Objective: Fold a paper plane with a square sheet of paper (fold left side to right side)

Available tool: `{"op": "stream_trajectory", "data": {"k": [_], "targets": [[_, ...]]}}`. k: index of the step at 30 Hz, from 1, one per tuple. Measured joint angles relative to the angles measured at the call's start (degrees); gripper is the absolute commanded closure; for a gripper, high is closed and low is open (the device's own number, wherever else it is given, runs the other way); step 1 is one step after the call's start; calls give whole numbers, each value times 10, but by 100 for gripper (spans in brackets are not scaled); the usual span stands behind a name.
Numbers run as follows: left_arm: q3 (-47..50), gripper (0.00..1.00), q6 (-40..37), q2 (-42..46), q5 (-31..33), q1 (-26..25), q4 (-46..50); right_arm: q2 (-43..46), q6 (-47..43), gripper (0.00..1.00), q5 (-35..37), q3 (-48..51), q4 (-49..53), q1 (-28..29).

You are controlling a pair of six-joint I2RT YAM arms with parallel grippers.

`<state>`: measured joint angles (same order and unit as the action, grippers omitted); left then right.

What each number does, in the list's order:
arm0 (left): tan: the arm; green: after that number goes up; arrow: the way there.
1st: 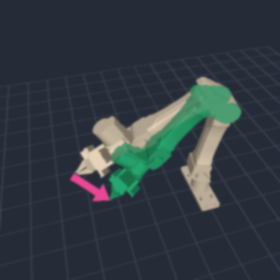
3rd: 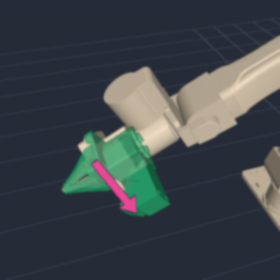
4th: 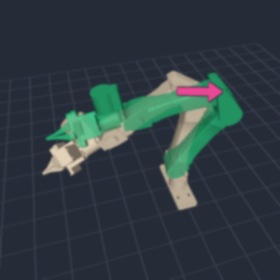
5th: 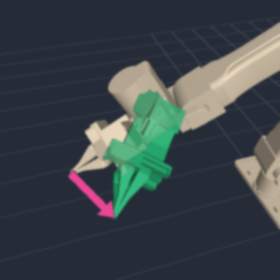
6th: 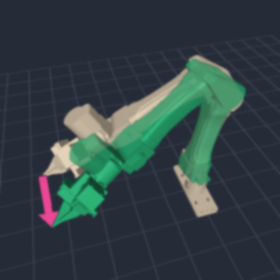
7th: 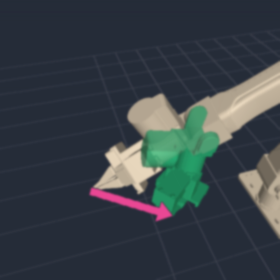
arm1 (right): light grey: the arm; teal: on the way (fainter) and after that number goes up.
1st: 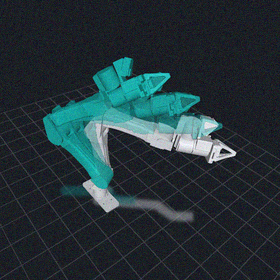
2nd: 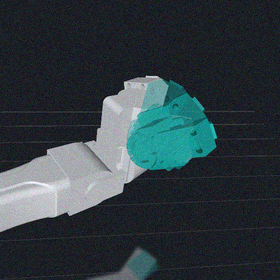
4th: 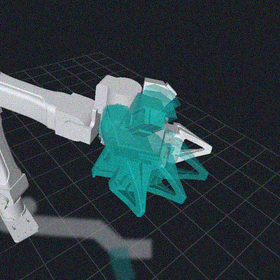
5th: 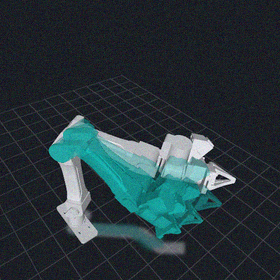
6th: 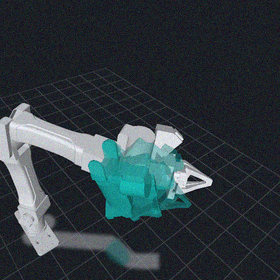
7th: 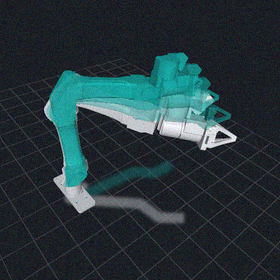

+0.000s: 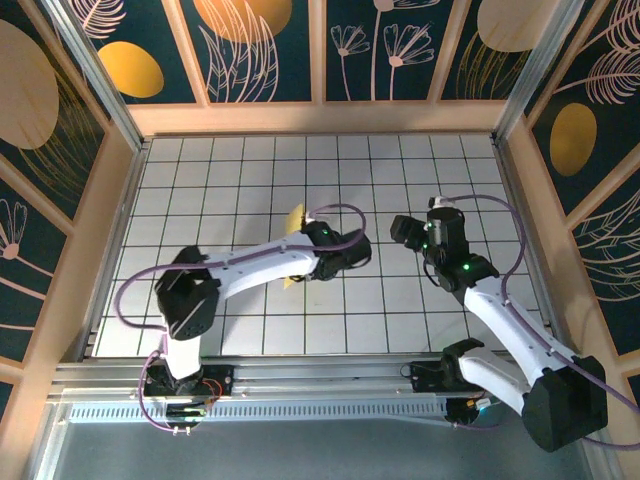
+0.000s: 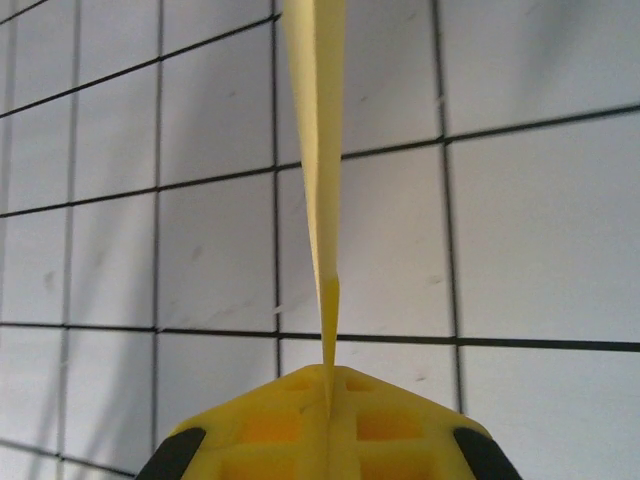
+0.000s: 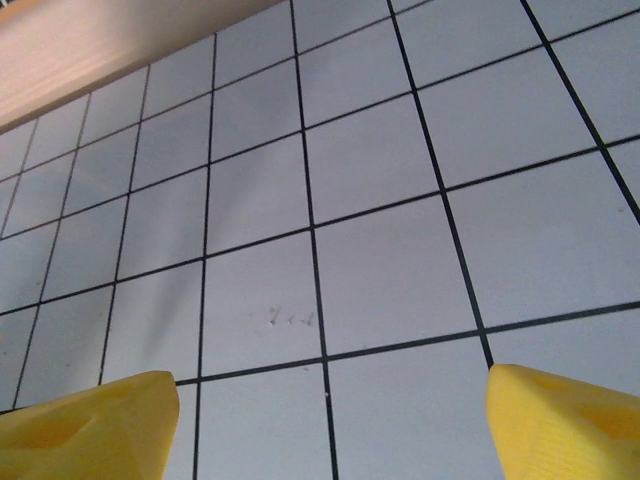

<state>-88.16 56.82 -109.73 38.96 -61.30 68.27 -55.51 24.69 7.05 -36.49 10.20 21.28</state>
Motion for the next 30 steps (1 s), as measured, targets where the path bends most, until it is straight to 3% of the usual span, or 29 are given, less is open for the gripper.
{"op": "stream_trajectory", "data": {"k": [5, 13, 23, 30], "targets": [[2, 100, 31, -27, 6, -7, 18, 0, 0, 19, -1, 6, 2, -4], [34, 94, 26, -58, -45, -7, -69, 0, 0, 19, -16, 7, 0, -10], [32, 66, -22, -100, -145, -4, -192, -9, 1, 18, -49, 7, -3, -18], [90, 50, -53, -36, -256, 30, -346, -29, 3, 18, -102, 7, -3, -26]]}}
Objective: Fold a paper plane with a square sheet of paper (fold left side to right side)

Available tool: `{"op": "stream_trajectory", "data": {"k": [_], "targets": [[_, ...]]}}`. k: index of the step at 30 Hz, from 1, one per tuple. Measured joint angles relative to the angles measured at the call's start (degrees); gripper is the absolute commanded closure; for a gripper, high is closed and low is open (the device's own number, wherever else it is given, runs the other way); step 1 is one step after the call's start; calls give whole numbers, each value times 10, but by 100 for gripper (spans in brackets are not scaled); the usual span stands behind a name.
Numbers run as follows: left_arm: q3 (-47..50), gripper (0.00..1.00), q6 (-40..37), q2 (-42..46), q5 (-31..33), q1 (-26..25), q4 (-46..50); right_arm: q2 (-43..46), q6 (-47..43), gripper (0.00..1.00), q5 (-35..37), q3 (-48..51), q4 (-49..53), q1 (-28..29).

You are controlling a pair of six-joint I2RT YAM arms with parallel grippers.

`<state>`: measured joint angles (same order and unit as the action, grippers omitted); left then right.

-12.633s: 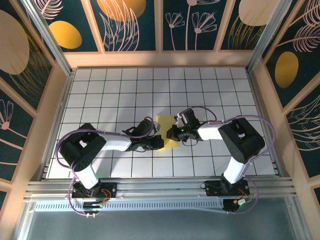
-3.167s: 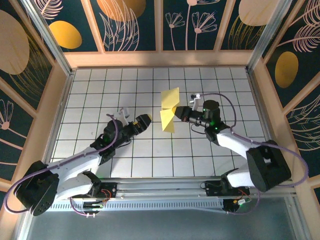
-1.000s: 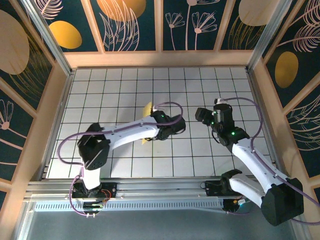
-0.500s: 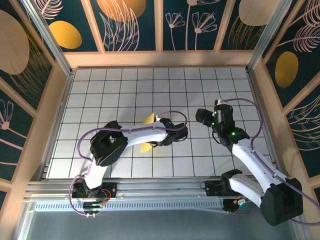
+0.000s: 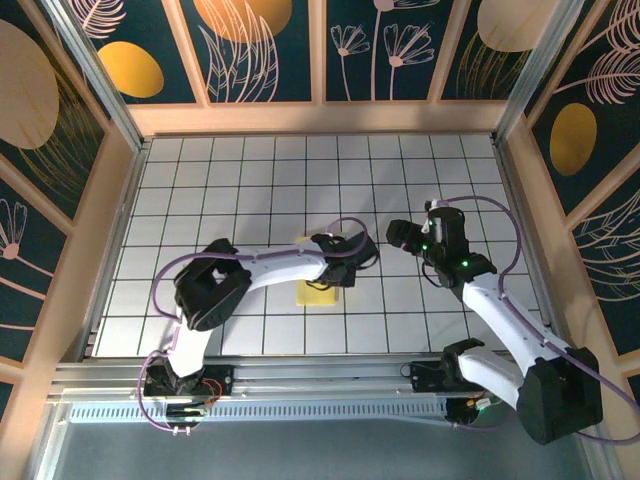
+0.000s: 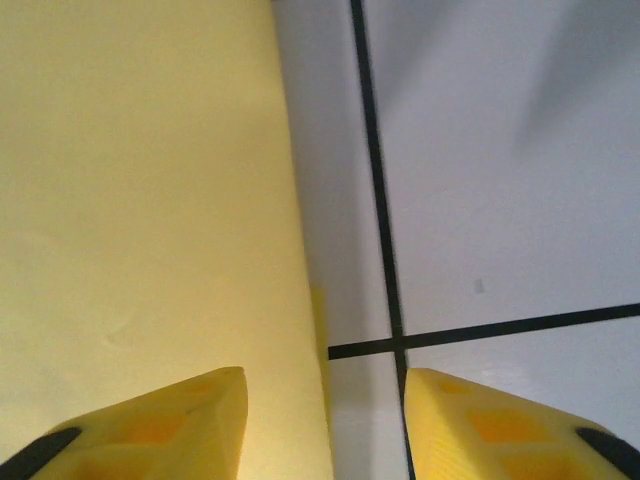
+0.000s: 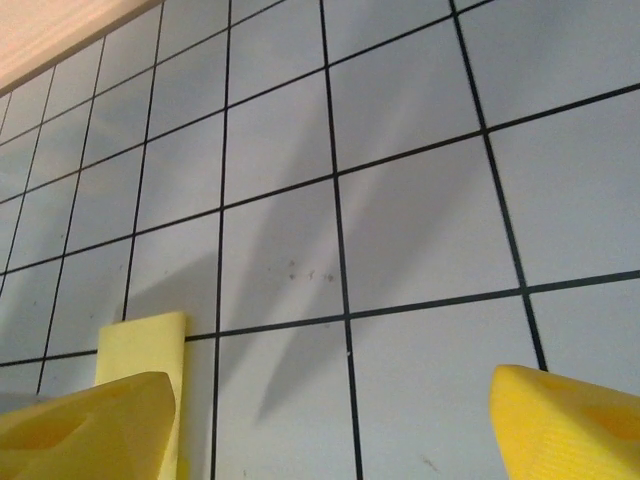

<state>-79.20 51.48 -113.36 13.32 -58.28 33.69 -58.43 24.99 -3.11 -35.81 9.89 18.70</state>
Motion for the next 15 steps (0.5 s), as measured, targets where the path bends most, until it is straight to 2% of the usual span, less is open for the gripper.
{"op": "stream_trajectory", "data": {"k": [2, 5, 11, 15], "targets": [[30, 48, -6, 35, -32, 19, -42, -9, 4, 18, -19, 0, 0, 0], [78, 43, -13, 94, -75, 50, -112, -27, 11, 27, -55, 0, -2, -1], [206, 39, -12, 227, -144, 120, -247, -94, 52, 61, -166, -1, -35, 3], [314, 35, 6, 306, -180, 181, -332, -165, 88, 80, -219, -2, -87, 46]]}}
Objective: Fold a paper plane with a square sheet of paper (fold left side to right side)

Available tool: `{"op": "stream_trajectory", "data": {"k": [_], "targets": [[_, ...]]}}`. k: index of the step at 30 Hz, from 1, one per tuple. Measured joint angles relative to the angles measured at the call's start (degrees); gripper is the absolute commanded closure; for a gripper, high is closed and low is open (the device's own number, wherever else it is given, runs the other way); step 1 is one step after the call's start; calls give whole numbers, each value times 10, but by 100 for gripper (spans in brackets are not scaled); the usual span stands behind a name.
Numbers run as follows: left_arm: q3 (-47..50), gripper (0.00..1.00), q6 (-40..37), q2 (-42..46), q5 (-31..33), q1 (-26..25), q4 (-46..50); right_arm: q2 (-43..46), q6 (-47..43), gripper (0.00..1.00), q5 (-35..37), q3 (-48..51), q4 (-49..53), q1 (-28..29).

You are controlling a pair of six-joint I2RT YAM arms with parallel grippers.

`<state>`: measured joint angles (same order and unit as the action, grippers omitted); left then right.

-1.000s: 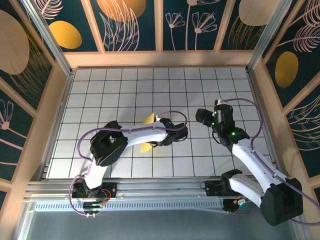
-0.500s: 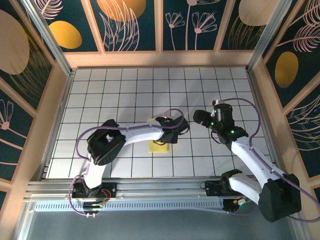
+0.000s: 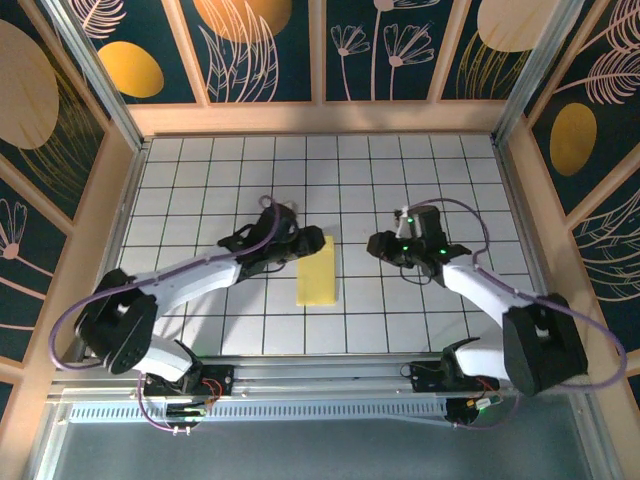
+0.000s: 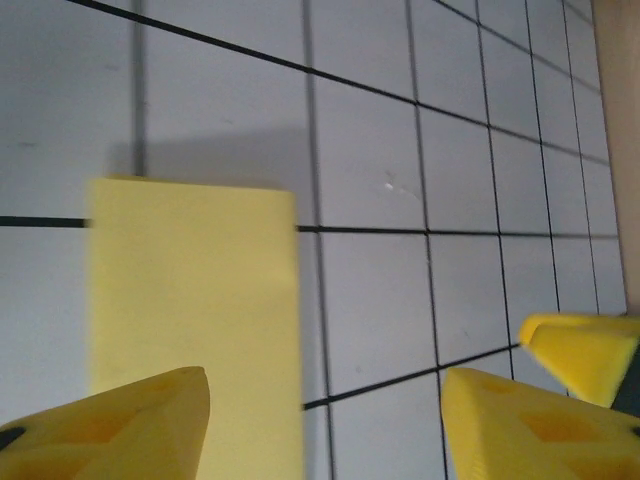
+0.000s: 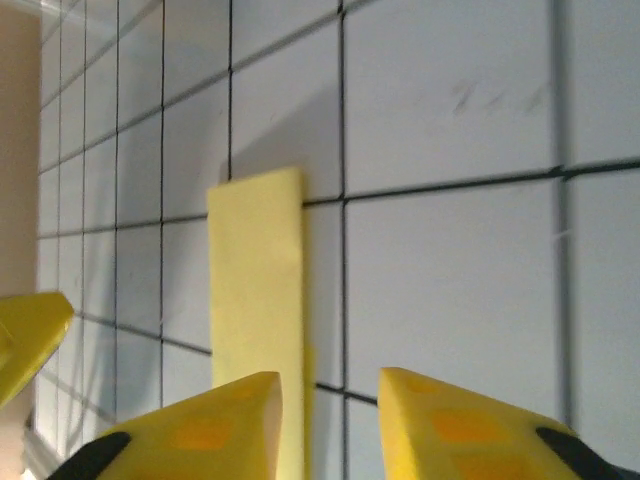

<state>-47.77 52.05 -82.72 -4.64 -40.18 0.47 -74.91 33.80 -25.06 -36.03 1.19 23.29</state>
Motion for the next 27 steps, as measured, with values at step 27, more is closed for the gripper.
{"op": "stream_trajectory", "data": {"k": [27], "targets": [[167, 55, 54, 44, -55, 82, -110, -287, 22, 100, -33, -116, -78, 113]]}}
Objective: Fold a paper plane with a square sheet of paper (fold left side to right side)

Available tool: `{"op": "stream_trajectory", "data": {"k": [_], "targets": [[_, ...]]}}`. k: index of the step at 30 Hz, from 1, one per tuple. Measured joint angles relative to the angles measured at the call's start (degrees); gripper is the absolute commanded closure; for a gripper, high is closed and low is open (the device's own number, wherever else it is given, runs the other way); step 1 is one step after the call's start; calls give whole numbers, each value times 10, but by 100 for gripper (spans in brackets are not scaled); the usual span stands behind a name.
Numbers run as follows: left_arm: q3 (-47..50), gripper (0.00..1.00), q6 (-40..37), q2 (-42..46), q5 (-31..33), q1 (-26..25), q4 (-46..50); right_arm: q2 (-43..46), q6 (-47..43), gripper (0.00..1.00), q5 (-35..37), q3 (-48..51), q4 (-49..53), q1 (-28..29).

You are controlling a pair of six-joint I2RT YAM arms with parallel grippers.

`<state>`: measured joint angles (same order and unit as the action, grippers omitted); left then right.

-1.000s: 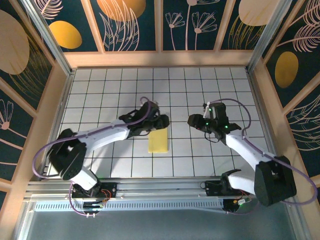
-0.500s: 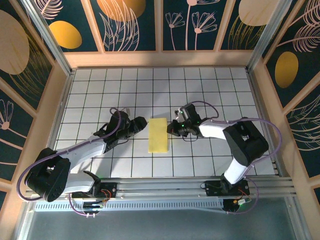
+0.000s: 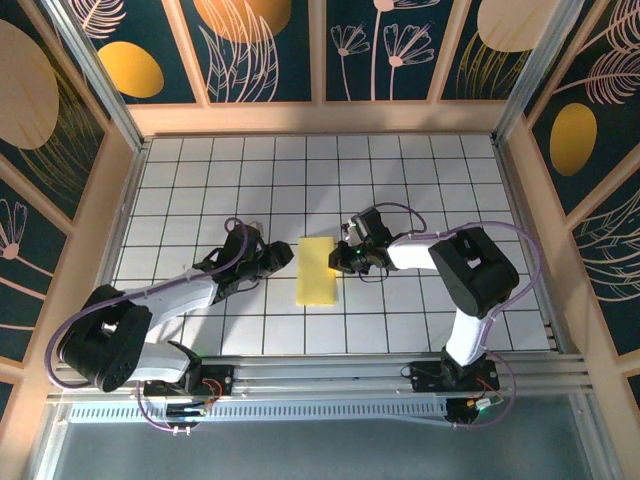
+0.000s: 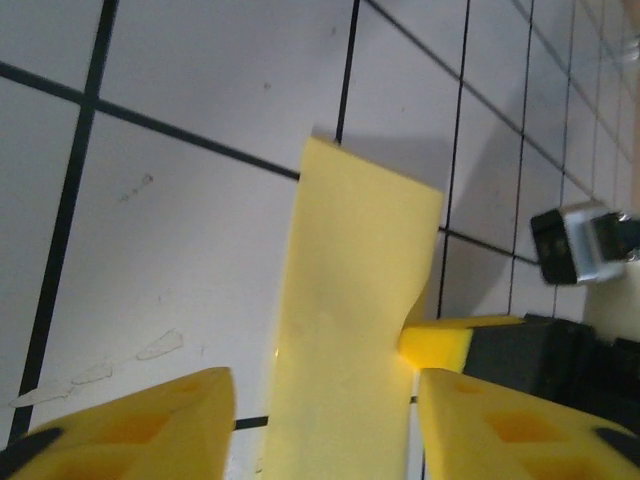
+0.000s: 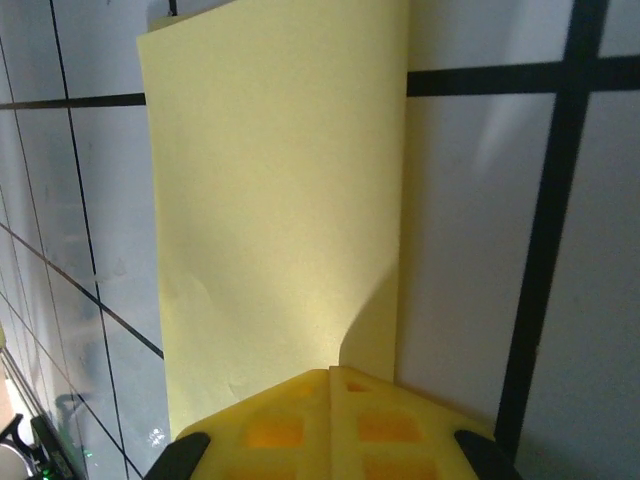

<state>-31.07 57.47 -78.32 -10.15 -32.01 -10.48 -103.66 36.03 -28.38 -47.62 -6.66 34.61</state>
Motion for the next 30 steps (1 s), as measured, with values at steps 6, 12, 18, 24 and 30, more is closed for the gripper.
{"op": "stream_trajectory", "data": {"k": [6, 12, 18, 24, 30], "targets": [[0, 60, -5, -39, -36, 0, -1, -3, -29, 100, -2, 1, -7, 0], [-12, 66, -17, -89, -74, -3, -4, -3, -44, 100, -3, 1, -7, 0], [-38, 67, -32, -118, -81, -9, -4, -3, -46, 100, -3, 1, -7, 0], [-51, 68, -41, -143, -90, -11, -4, -3, -47, 100, -3, 1, -7, 0], [-54, 70, -45, -152, -91, -13, -5, -3, -47, 100, -2, 1, -7, 0]]}}
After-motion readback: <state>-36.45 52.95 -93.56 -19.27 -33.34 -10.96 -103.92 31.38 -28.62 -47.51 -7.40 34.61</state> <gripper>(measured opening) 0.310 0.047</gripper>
